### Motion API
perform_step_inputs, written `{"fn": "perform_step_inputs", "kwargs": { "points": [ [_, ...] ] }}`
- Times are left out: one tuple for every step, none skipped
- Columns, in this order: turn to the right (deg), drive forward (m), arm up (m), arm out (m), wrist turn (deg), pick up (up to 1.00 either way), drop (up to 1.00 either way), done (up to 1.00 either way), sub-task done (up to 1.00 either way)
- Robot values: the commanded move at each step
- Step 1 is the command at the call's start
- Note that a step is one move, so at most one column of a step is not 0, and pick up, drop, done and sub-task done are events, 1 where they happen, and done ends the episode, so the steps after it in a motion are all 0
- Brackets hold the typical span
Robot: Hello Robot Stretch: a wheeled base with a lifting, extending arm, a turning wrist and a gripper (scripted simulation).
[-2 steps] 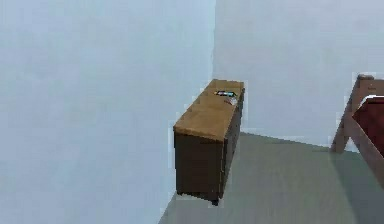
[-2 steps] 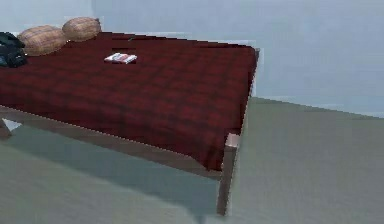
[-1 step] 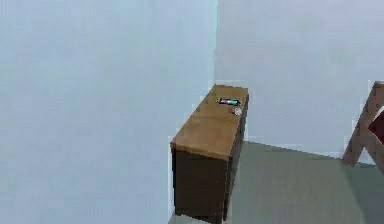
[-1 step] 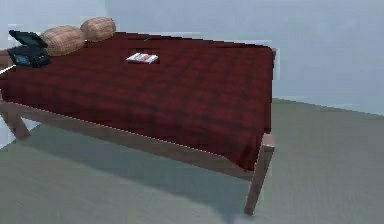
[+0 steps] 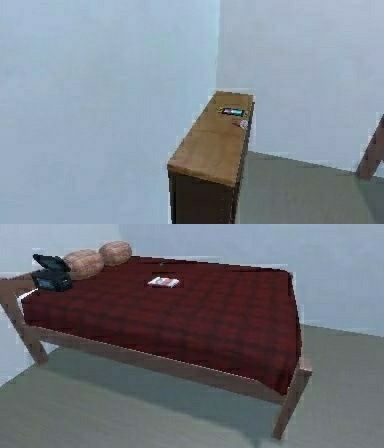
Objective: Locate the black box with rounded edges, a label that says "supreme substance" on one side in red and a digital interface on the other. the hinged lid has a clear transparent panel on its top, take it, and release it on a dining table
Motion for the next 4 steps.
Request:
{"fn": "perform_step_inputs", "kwargs": {
  "points": [
    [45.0,0.0,0.0,0.0,0.0,0.0,0.0,0.0,0.0],
    [45.0,0.0,0.0,0.0,0.0,0.0,0.0,0.0,0.0],
    [18.0,0.0,0.0,0.0,0.0,0.0,0.0,0.0,0.0],
    [0.0,0.2,0.0,0.0,0.0,0.0,0.0,0.0,0.0]
  ]
}}
